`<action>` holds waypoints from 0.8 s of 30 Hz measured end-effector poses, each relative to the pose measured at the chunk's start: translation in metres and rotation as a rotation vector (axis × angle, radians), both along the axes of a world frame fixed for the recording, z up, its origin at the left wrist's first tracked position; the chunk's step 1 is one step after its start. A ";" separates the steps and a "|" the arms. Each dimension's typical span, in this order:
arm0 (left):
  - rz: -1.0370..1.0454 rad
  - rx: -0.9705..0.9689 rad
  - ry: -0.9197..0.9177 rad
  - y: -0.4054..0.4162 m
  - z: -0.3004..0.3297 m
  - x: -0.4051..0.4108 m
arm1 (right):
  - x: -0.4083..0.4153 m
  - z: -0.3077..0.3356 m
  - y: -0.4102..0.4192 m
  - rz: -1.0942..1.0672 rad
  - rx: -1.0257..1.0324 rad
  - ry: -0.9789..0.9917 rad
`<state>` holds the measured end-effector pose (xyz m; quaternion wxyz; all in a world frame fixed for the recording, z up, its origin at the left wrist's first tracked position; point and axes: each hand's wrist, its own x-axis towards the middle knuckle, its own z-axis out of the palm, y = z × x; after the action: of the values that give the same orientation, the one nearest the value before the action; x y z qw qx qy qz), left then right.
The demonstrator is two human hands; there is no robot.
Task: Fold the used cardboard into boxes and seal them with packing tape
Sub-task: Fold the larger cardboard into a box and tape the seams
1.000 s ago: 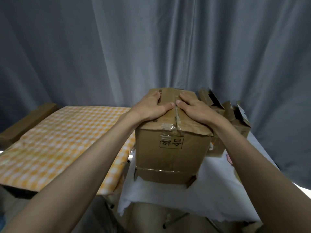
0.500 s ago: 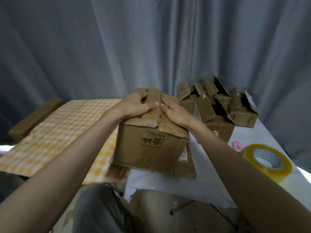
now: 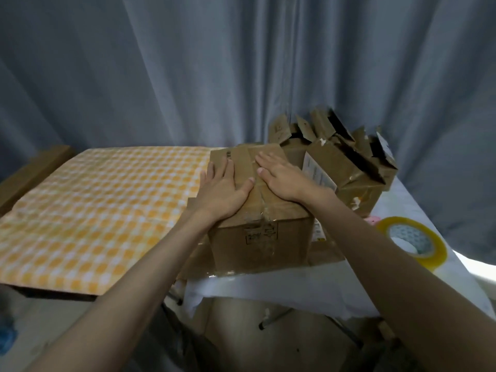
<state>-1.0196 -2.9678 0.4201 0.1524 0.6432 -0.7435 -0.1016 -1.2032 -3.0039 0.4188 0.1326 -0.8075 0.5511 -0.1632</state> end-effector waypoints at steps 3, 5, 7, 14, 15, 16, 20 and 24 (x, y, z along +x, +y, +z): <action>-0.270 -0.140 -0.007 0.004 0.002 -0.001 | 0.003 -0.002 0.001 0.008 -0.021 -0.030; -0.394 -0.099 0.034 0.006 0.005 0.000 | 0.005 0.001 0.005 -0.001 -0.038 -0.077; -0.406 -0.038 -0.036 0.003 0.005 0.001 | 0.004 0.008 0.011 -0.057 -0.106 -0.213; -0.382 -0.013 -0.132 0.001 0.003 -0.003 | -0.068 0.001 0.078 -0.495 -0.317 -0.428; -0.373 -0.009 -0.136 0.001 0.003 -0.003 | -0.088 -0.006 0.089 -0.599 -0.256 -0.385; -0.364 -0.006 -0.140 0.001 0.002 -0.004 | -0.109 -0.013 0.100 -0.690 -0.152 -0.331; -0.334 -0.015 -0.147 0.007 0.001 -0.009 | -0.176 -0.042 0.142 -0.658 0.318 0.115; -0.297 -0.014 -0.145 0.019 0.002 -0.015 | -0.193 -0.061 0.154 -0.687 0.333 0.164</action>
<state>-1.0343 -2.9492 0.4223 0.0859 0.5307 -0.8402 -0.0711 -1.3961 -2.8499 0.3574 0.1548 -0.5539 0.8170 -0.0415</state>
